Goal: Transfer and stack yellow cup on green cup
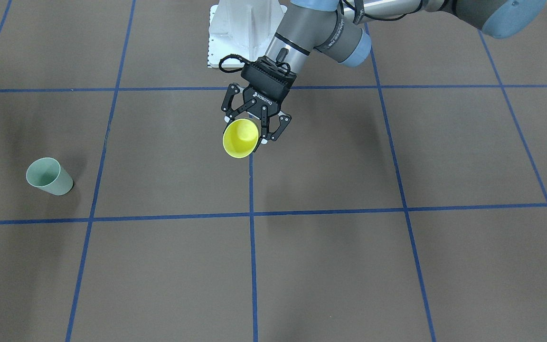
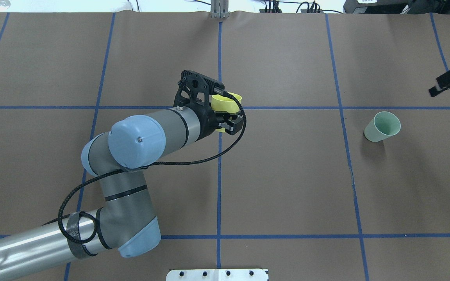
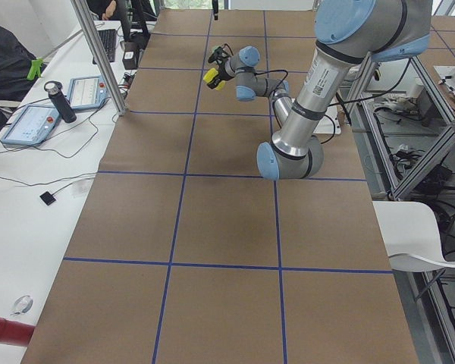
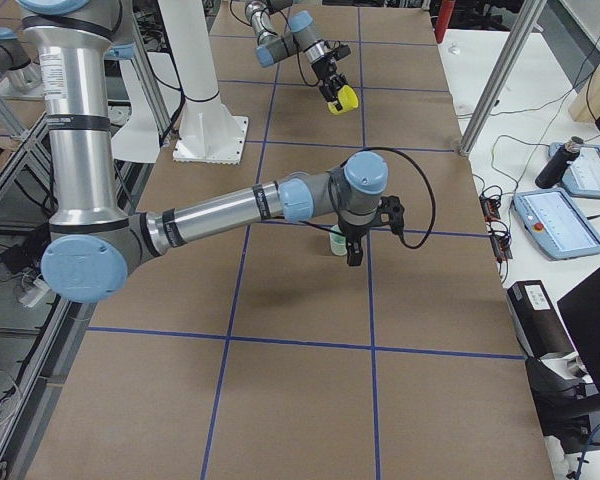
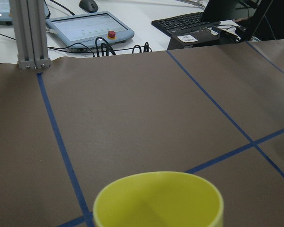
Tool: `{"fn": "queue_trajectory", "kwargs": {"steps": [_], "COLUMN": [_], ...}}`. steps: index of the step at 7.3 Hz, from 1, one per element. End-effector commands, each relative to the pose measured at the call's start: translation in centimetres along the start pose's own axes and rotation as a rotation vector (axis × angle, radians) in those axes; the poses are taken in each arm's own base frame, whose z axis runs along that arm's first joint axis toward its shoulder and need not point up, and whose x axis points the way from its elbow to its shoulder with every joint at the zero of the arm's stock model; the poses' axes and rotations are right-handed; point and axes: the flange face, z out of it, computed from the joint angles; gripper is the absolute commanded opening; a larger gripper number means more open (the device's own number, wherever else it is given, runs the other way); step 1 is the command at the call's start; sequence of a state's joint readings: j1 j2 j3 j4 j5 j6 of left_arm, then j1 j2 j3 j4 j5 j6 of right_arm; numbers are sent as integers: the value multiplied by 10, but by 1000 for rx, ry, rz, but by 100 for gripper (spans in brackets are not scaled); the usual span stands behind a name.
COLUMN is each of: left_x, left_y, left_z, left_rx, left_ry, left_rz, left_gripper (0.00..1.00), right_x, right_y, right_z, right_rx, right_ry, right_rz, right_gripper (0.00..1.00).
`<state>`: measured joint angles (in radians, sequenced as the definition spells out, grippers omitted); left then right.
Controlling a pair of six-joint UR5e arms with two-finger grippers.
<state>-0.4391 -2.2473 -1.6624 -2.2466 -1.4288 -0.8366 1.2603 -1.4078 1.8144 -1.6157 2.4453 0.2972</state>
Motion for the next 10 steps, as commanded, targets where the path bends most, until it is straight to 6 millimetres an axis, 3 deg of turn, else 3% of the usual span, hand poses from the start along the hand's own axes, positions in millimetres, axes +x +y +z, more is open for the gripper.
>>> {"fn": "queue_trajectory", "kwargs": {"steps": [1, 3, 6, 8, 10], "left_x": [14, 6, 11, 17, 21], "left_y": [25, 49, 50, 49, 48], "left_z": [15, 36, 31, 21, 16], "left_rx": [5, 2, -5, -1, 12], "left_ry": [61, 83, 151, 270, 319], "left_rz": [16, 16, 118, 207, 233], "left_gripper": [41, 40, 40, 40, 40], "right_x": [-115, -190, -215, -247, -272], "right_y": [-39, -52, -61, -68, -61], "right_z": [30, 38, 58, 54, 53], "right_rx": [-34, -32, 31, 43, 31], "right_ry": [-49, -86, -150, -185, -222], "right_rz": [-78, -90, -194, -242, -245], "right_gripper": [99, 99, 99, 99, 95]}}
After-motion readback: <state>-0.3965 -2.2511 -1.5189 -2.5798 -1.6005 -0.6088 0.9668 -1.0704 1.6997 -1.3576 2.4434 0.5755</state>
